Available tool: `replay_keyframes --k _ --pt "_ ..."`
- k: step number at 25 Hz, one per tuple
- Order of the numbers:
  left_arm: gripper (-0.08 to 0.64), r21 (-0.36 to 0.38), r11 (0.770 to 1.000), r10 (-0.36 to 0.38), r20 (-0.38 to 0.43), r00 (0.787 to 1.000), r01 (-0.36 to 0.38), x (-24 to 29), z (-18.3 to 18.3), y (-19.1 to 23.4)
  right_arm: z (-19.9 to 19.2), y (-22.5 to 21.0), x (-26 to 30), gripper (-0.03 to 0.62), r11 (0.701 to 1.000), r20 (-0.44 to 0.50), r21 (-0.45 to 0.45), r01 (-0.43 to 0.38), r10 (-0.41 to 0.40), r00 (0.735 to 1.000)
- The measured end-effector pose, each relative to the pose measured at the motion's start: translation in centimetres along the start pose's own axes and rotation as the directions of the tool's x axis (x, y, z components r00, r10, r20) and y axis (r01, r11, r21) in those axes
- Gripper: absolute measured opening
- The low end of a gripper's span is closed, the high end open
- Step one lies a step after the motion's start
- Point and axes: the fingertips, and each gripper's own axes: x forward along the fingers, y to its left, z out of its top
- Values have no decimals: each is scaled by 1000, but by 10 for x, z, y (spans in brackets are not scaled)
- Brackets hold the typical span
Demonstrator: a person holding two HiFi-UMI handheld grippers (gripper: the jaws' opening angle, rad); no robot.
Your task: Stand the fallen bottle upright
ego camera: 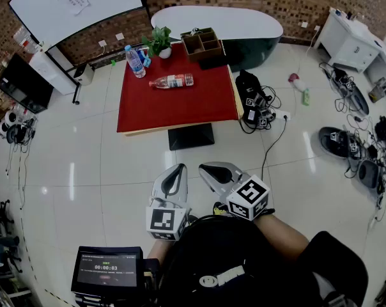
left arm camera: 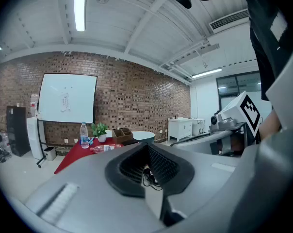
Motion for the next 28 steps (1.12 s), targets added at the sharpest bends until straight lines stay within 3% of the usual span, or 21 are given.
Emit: replay_keyframes --k 10,16,20,28 --pt "3 38 999 -12 -20 1000 13 35 -3 -37 -5 -44 -27 5 996 10 87 -9 8 1000" --pt "3 43 999 -31 -27 999 32 53 -14 -31 -6 -64 -20 5 994 3 107 10 -10 1000" --pt "3 5 999 -36 -18 999 36 68 -18 -4 -7 -76 7 5 988 -18 153 21 -18 1000" --pt "3 -25 999 -44 -11 999 44 118 -10 96 29 -110 114 5 994 -34 101 39 -36 999"
